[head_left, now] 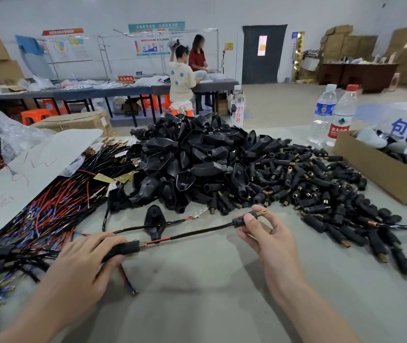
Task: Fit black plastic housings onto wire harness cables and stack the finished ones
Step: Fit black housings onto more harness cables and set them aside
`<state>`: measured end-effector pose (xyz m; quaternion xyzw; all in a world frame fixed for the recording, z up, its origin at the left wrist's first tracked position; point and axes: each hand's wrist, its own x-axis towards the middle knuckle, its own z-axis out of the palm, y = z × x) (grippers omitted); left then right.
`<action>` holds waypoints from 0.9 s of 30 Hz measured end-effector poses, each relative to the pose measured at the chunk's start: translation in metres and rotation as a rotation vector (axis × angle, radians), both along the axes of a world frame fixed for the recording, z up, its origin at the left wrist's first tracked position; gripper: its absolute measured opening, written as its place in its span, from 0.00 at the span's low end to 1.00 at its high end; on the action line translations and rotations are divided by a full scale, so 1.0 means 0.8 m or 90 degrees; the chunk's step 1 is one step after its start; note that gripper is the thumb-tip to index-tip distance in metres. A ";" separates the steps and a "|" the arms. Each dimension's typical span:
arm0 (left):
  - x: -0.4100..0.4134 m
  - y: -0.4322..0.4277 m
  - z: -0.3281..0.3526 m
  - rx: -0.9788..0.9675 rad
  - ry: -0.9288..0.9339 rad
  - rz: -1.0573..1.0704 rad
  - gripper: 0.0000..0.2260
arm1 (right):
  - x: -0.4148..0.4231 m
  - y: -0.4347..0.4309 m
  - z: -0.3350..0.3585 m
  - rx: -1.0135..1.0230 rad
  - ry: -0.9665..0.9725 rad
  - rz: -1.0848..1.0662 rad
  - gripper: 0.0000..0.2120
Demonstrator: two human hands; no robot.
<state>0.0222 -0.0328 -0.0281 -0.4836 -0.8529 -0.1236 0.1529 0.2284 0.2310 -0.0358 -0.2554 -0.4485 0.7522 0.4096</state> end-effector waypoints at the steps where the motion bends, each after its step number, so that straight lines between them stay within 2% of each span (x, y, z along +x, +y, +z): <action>1: 0.001 -0.003 0.001 0.001 -0.001 0.007 0.25 | 0.000 -0.003 0.000 0.004 0.001 0.011 0.11; 4: -0.001 -0.013 0.002 0.010 0.016 0.021 0.26 | -0.002 -0.012 -0.002 0.009 0.004 0.054 0.10; 8: -0.027 -0.051 0.016 0.020 0.066 0.059 0.18 | -0.019 -0.038 0.003 -0.026 0.003 0.132 0.07; 13: -0.112 -0.135 0.056 0.013 0.150 0.219 0.13 | -0.096 -0.116 0.040 -0.009 0.002 0.301 0.05; 14: -0.136 -0.157 0.063 0.016 0.147 0.279 0.16 | -0.115 -0.138 0.051 0.019 -0.022 0.353 0.06; 16: -0.167 -0.199 0.080 0.005 0.116 0.413 0.22 | -0.150 -0.178 0.068 0.159 -0.135 0.437 0.13; 18: -0.169 -0.215 0.095 0.024 0.086 0.474 0.21 | -0.173 -0.203 0.071 0.309 -0.219 0.451 0.19; 21: -0.128 -0.183 0.099 0.116 0.042 0.405 0.24 | -0.178 -0.206 0.064 0.358 -0.208 0.404 0.15; 23: -0.094 -0.148 0.092 0.101 0.047 0.319 0.22 | -0.167 -0.191 0.056 0.358 -0.210 0.363 0.11; 25: -0.069 -0.108 0.079 0.094 -0.012 0.241 0.18 | -0.156 -0.170 0.047 0.361 -0.220 0.303 0.10; 27: -0.055 -0.061 0.067 0.103 -0.076 0.181 0.19 | -0.144 -0.146 0.041 0.350 -0.232 0.248 0.11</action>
